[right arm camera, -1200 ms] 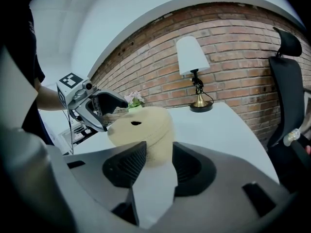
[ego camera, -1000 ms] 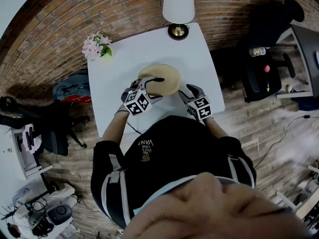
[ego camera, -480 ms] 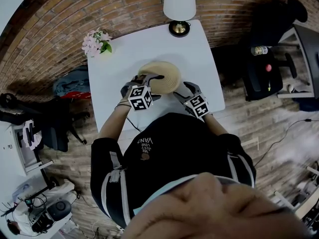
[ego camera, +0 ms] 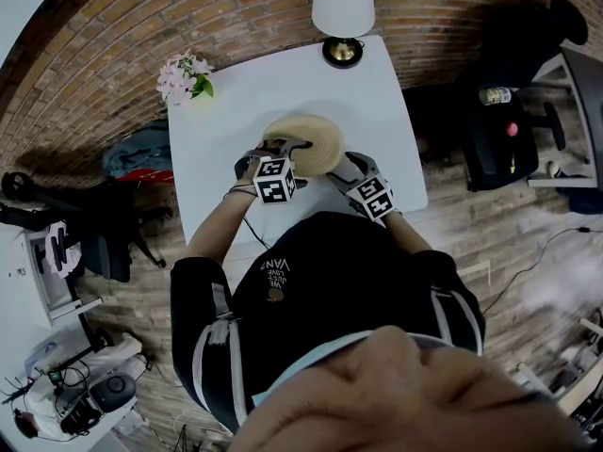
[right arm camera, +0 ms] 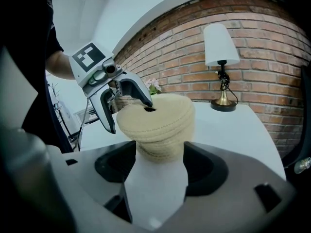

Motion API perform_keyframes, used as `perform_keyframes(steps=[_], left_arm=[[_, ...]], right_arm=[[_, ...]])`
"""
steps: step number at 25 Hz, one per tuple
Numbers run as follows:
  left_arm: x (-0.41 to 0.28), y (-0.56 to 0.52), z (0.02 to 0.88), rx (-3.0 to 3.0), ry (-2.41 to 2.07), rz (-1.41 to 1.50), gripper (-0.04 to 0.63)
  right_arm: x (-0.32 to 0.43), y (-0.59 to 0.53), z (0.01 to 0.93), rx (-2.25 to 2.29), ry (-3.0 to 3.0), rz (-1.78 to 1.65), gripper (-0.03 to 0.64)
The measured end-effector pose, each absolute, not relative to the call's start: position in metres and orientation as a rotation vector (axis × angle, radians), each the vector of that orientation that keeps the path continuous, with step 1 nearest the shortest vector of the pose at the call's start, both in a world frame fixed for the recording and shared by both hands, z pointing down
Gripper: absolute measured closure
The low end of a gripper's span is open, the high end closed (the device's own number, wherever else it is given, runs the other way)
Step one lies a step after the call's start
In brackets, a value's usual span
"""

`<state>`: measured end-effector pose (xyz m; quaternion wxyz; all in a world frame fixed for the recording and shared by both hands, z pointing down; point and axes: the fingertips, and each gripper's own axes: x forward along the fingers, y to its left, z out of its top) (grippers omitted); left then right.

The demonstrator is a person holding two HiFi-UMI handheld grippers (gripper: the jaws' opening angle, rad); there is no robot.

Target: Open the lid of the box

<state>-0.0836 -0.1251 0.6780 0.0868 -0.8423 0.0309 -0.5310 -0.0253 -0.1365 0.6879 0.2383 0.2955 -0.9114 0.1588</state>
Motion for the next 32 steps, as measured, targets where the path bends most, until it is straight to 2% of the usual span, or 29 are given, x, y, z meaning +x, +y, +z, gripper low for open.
perform_keyframes(steps=[18, 32], left_arm=[[-0.079, -0.126, 0.704, -2.455, 0.028, -1.726, 0.187], [-0.076, -0.13, 0.707, -2.502, 0.08, -1.723, 0.201]], right_arm=[[-0.029, -0.14, 0.692, 0.8, -2.498, 0.459, 0.337], [-0.032, -0.141, 0.695, 0.802, -2.495, 0.465, 0.337]])
